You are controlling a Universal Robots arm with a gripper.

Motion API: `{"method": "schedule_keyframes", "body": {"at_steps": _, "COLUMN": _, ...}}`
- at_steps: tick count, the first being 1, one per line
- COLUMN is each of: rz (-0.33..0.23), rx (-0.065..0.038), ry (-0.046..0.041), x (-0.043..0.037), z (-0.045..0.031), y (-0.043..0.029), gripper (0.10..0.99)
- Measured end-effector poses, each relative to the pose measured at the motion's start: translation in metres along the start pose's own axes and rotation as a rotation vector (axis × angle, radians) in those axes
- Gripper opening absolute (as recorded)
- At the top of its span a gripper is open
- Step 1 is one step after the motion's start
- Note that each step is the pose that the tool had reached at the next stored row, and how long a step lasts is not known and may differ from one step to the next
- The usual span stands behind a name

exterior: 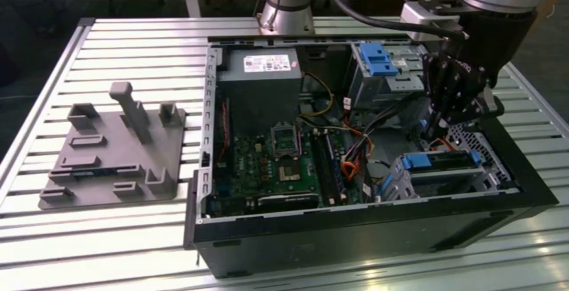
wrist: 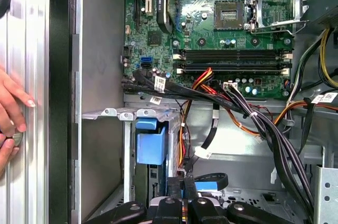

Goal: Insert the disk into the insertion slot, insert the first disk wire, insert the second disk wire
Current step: 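Insert the second disk wire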

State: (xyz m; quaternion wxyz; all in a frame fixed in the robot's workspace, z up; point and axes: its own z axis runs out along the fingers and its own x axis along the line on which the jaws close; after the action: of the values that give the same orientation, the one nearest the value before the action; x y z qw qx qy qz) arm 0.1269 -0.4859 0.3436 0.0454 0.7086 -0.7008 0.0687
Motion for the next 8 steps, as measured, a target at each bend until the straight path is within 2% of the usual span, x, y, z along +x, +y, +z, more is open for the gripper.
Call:
{"method": "schedule_keyframes", "body": {"at_steps": 6, "rz": 0.0, "rx": 0.0, "ry": 0.0, "x": 0.0, "z": 0.0, "y": 0.0, "gripper": 0.141}}
{"method": "schedule_keyframes", "body": {"at_steps": 8, "rz": 0.0, "rx": 0.0, "ry": 0.0001, "x": 0.0001, "z": 0.0001, "y": -0.0026, "gripper": 0.141}}
